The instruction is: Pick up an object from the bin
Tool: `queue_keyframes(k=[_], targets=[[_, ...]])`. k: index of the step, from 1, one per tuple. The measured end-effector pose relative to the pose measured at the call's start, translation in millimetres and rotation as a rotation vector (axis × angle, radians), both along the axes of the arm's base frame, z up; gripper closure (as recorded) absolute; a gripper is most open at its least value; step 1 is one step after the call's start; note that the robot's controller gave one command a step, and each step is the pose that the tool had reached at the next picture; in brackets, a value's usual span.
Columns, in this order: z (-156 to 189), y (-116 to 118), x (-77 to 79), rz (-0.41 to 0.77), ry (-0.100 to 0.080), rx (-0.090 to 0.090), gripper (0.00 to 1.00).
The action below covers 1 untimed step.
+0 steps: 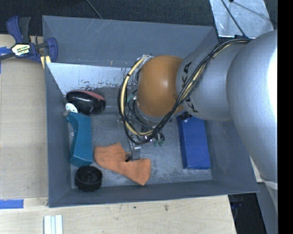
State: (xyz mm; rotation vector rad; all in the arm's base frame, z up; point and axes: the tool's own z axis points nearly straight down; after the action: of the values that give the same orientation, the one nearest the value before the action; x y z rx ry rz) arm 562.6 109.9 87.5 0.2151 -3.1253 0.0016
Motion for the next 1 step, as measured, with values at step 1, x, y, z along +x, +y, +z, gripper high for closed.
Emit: queue_keyframes(k=[1], targets=[[37.8, 4.1, -30.4, -0.040, -0.010, 0.002, 0.00]])
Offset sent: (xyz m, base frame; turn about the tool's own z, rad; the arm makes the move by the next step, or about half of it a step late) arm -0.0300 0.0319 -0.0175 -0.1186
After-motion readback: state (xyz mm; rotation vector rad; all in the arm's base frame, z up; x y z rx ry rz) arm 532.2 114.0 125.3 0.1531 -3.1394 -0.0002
